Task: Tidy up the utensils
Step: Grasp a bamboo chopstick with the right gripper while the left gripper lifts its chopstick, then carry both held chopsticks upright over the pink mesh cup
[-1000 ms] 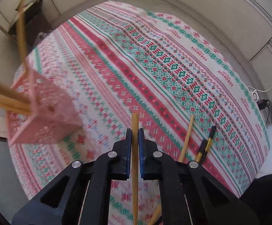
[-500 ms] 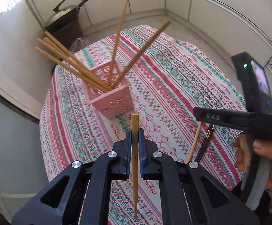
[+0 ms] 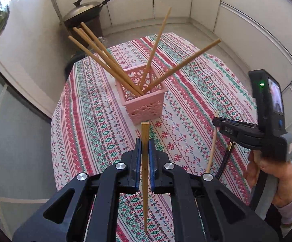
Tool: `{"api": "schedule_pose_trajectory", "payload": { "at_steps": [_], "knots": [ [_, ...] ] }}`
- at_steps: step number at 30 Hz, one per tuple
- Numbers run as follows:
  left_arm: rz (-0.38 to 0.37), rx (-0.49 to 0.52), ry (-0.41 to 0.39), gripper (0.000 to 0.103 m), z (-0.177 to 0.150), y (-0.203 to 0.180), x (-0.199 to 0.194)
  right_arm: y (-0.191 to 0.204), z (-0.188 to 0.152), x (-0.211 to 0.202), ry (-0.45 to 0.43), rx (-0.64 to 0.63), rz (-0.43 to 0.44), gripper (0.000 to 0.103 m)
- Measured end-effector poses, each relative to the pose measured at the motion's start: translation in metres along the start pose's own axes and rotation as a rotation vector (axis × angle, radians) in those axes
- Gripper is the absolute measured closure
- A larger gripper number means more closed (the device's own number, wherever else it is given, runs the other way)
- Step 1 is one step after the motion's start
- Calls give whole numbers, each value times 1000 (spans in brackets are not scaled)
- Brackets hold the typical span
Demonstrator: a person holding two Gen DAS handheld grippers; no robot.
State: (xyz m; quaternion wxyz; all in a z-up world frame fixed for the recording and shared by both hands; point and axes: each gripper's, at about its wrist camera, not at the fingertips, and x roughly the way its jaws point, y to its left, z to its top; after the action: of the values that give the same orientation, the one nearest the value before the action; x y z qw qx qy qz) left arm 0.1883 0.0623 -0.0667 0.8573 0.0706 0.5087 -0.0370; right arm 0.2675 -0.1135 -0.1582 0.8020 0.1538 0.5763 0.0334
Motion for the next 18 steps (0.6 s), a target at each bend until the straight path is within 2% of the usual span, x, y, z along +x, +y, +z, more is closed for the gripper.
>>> {"api": "schedule_pose_trajectory", "payload": {
  "at_steps": [10,18],
  "knots": [
    [-47,-68,-101,97,-3,20,-40,8,-11,-88,-179,-41,181,97],
    [-68,-115,-224,97,-16,34,-88,19,-36,-170,-299,-161,327,97]
  ]
}}
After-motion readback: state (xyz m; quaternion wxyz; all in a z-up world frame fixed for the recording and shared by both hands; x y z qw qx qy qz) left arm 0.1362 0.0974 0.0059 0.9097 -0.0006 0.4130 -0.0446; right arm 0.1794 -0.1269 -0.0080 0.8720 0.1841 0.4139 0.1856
